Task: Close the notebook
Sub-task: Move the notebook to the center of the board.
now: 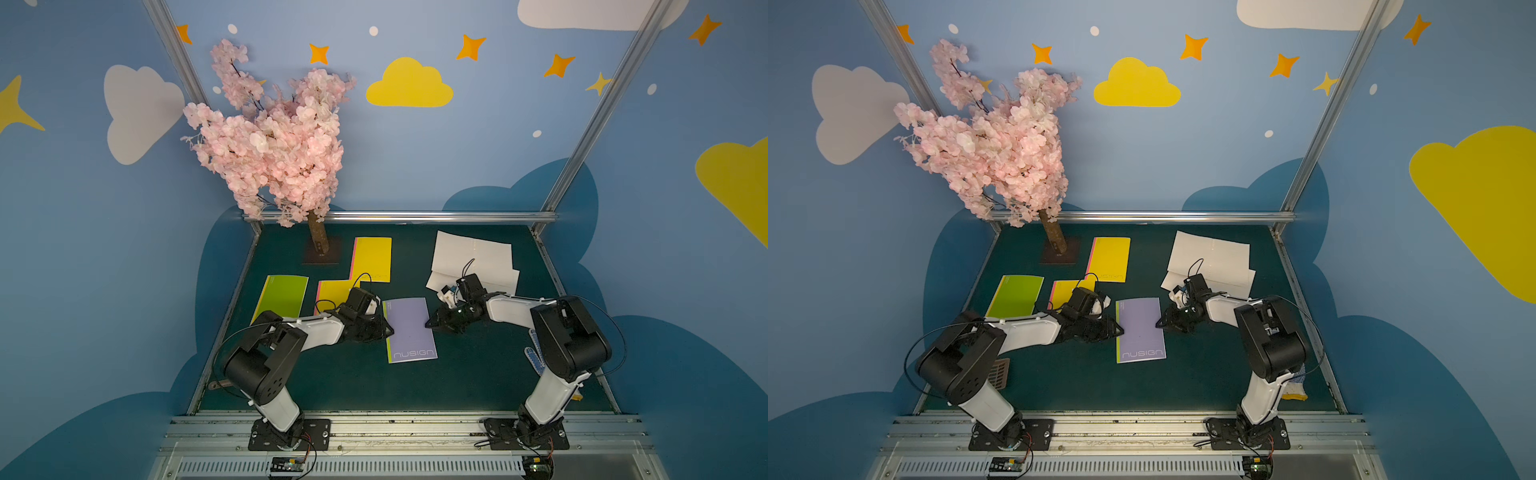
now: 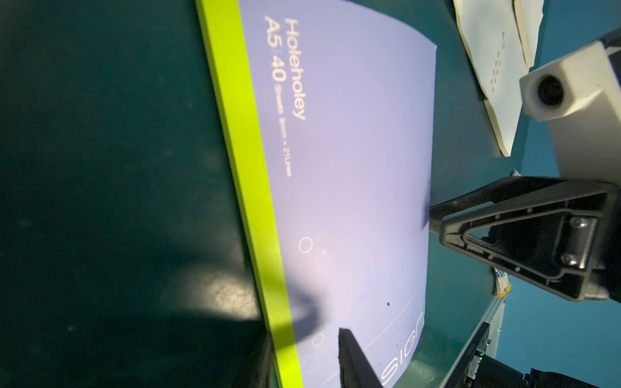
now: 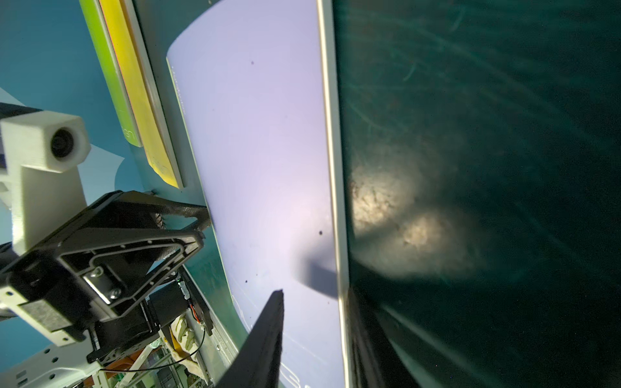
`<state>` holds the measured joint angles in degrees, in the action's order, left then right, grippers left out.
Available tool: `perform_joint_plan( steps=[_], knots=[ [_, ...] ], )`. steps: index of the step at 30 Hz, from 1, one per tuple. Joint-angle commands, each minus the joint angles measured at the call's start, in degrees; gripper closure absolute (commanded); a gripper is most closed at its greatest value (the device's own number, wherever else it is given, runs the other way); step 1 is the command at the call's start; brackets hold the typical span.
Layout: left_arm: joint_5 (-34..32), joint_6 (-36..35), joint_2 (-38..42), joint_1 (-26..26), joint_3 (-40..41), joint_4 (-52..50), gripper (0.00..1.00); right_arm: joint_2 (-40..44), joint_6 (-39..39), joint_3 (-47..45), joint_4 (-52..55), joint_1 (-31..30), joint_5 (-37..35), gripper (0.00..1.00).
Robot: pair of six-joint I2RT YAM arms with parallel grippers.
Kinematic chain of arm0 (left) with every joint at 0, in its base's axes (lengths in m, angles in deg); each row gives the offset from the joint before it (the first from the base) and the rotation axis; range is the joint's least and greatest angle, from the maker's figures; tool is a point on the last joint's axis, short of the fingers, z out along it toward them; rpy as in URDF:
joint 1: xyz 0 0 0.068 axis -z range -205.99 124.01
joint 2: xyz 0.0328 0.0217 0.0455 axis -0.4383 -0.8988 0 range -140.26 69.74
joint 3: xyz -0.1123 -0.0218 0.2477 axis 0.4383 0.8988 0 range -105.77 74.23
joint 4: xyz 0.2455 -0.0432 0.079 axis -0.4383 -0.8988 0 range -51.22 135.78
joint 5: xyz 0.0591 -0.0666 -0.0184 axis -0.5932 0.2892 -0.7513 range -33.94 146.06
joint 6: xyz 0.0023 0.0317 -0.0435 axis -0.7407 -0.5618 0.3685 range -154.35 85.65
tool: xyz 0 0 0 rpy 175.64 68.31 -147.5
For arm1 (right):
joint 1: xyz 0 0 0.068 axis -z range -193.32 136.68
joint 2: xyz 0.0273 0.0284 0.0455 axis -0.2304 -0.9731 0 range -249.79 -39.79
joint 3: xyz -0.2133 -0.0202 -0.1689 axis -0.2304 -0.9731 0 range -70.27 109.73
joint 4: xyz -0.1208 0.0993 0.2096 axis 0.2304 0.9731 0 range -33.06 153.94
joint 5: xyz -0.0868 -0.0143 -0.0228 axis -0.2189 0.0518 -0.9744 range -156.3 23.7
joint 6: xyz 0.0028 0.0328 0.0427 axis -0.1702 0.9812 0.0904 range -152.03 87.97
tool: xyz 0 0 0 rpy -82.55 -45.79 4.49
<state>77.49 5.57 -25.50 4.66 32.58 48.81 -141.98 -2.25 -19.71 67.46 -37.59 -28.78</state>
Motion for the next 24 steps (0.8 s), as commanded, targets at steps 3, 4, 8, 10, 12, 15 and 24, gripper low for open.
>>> perform_joint_plan(
  steps=[3,4,8,10,12,15,24],
  knots=[
    [0.6,-1.1,-2.2,-1.4,-2.3,-2.0,0.65,-3.2,0.4,1.2,-0.9,-1.2,0.2,0.66],
    [0.6,-1.2,-2.3,-1.8,-2.6,-2.1,0.65,-3.7,0.3,1.6,-1.0,-1.4,0.3,0.66],
    [1.4,-2.3,-3.0,-3.1,-3.7,-2.8,0.65,-5.7,0.6,3.6,-1.2,-2.1,0.8,0.66],
    [1.6,-2.9,-3.3,-4.0,-4.4,-3.5,0.66,-6.8,0.7,4.8,-0.9,-2.5,0.7,0.66],
    [2.2,-3.5,-3.5,-4.9,-4.9,-3.8,0.66,-7.7,0.8,5.9,-0.8,-2.6,0.9,0.66],
    [2.7,-3.9,-4.1,-6.2,-5.8,-4.3,0.66,-9.0,0.8,7.8,-0.2,-2.7,1.1,0.66],
    [4.3,-5.5,-6.8,-8.4,-10.5,-7.4,0.66,-12.9,0.2,14.1,3.2,-2.8,1.8,0.66]
  ],
)
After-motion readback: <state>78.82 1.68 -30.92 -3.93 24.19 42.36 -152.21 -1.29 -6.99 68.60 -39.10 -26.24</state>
